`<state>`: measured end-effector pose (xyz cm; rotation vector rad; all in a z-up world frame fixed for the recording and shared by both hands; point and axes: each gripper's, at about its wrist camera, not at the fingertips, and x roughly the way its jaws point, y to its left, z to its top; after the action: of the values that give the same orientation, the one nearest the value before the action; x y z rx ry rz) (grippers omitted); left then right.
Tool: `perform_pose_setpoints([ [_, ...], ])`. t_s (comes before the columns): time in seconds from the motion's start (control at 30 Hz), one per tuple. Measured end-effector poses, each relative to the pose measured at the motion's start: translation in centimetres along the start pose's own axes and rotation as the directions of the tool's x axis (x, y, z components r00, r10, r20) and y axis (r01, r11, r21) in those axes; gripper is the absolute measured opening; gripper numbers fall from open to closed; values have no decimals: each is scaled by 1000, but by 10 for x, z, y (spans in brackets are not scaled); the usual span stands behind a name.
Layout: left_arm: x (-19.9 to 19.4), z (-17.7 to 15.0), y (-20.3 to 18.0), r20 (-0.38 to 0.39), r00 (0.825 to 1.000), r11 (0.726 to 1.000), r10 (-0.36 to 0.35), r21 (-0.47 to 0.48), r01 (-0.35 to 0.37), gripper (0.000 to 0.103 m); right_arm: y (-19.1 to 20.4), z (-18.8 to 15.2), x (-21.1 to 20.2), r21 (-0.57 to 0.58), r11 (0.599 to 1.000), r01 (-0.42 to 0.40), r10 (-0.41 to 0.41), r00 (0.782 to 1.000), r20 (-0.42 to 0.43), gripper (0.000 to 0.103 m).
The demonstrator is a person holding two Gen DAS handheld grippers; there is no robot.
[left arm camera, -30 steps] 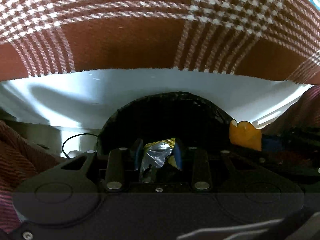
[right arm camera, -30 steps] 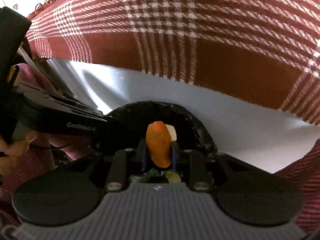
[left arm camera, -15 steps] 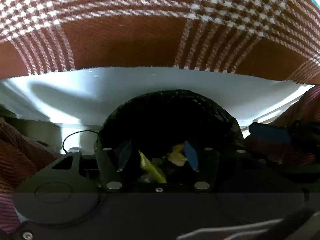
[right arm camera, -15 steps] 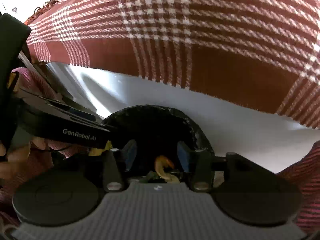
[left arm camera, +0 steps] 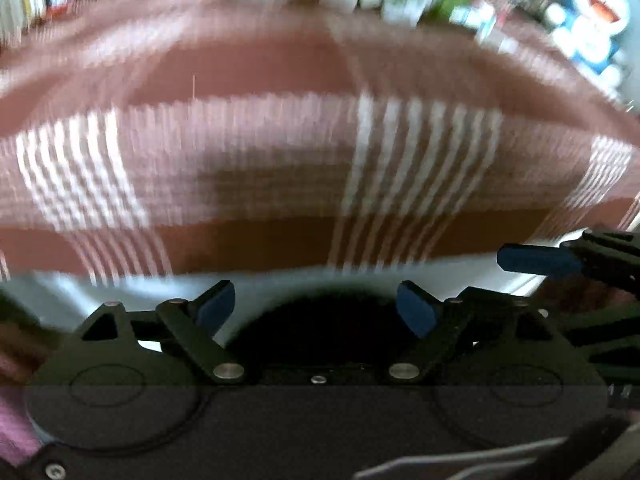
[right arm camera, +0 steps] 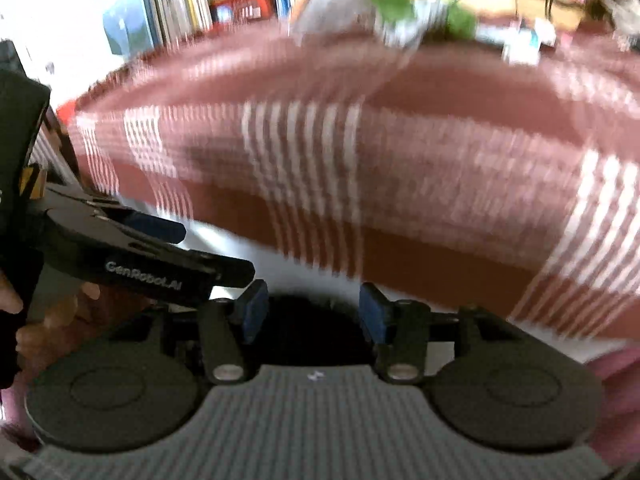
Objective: Organize books
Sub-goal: 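Bring both open tools back up over the tablecloth, then grasp the green plastic bag with the left tool while the right grasps the white packet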
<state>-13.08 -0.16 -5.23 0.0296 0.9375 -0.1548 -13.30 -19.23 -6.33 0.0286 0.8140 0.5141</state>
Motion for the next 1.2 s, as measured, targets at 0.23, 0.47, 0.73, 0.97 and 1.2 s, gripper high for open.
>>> perform_pose_setpoints([
  [0.23,-33,49,-4,221,975,999,-18,54,6,95,-8,38,-40,-30,999,29,-21,971,238,77],
  [0.47,-26,93,-22,312,945,995,-98,38,91,95,-36,62,-43,33,973,230,-227,913,339,77],
  [0.73,15,134,-53,360,921,988,-151,15,156,95,-84,76,-29,169,933,318,-357,879,317,58],
  [0.97,64,170,-59,348,931,991,-111,-34,131,95,-92,88,-12,142,927,346,-374,875,308,56],
  [1.2,97,187,-62,312,940,986,-136,-51,159,94,-94,98,10,118,930,349,-368,885,284,52],
])
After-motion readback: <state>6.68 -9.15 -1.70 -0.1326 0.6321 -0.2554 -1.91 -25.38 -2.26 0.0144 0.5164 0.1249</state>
